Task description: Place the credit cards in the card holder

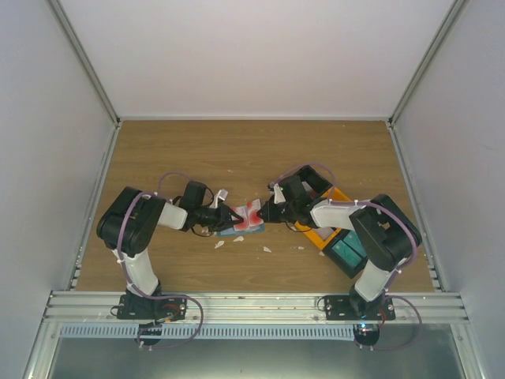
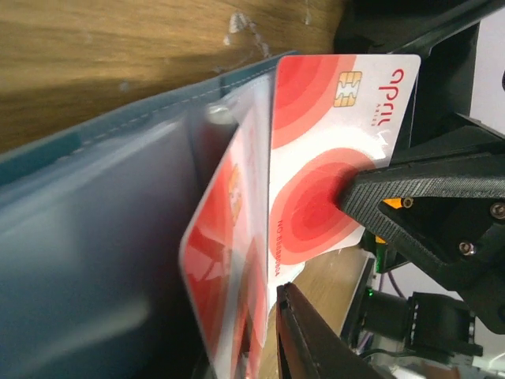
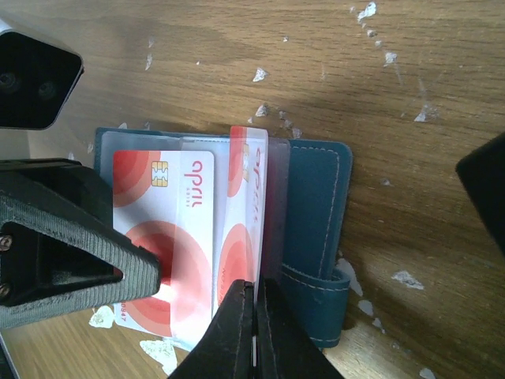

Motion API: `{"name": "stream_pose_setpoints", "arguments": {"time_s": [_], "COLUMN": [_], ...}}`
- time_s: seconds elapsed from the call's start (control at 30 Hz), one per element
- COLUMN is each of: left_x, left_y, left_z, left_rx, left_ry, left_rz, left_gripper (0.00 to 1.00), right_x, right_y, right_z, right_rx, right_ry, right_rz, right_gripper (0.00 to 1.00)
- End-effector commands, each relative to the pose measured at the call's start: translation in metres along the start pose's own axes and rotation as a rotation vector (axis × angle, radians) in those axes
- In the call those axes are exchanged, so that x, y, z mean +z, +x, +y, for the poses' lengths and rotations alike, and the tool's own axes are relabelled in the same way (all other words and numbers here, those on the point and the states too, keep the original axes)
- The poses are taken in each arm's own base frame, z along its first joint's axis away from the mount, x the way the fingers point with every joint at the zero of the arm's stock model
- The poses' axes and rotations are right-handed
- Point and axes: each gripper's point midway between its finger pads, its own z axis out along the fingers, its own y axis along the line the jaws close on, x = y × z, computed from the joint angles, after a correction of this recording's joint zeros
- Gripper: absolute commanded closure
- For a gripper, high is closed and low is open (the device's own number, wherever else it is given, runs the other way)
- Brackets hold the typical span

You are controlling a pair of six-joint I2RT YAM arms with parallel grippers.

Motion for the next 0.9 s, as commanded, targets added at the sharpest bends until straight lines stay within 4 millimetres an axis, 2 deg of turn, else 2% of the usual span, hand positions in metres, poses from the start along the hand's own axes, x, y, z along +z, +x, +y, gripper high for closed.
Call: {"name": "stream_pose_setpoints", "arguments": {"time_s": [0.0,0.3,0.5,0.63,0.7,0.87], "left_x": [0.003,-0.018,-0.030,-0.030,-0.028,-0.023], "left_y": [-0.001,0.005,0.008,0.011,0.011,0.004], "left_z": [0.004,0.000,0.009,0.017,0.019,0.017], "left_rx": [0.043,0.092,0.089,0.072,0.075,0.102], "left_ry": [-0.072,-0.179,-0.269,-0.304,-0.313,-0.336], "left_rz": [-0.012,-0.047,-0.075,-0.066,-0.066,-0.066], "left_gripper": [0.76,0.48,0.39,0.42,0.48,0.80], "right_x": [0.007,0.006,0.004,0.003,0.003,0.002], "right_y": [0.026,0.025,0.023,0.022,0.022,0.021], "right_z": [-0.029,-0.029,-0.027,-0.026,-0.026,-0.025], "right_rx": [0.039,0.036,0.031,0.028,0.028,0.023], "right_ry": [0.090,0.096,0.090,0.088,0.086,0.089], "right_rz": [0.060,0.052,0.043,0.039,0.041,0.037], "right_gripper": [0.99,1.00,0.99,1.00,0.99,0.99]}}
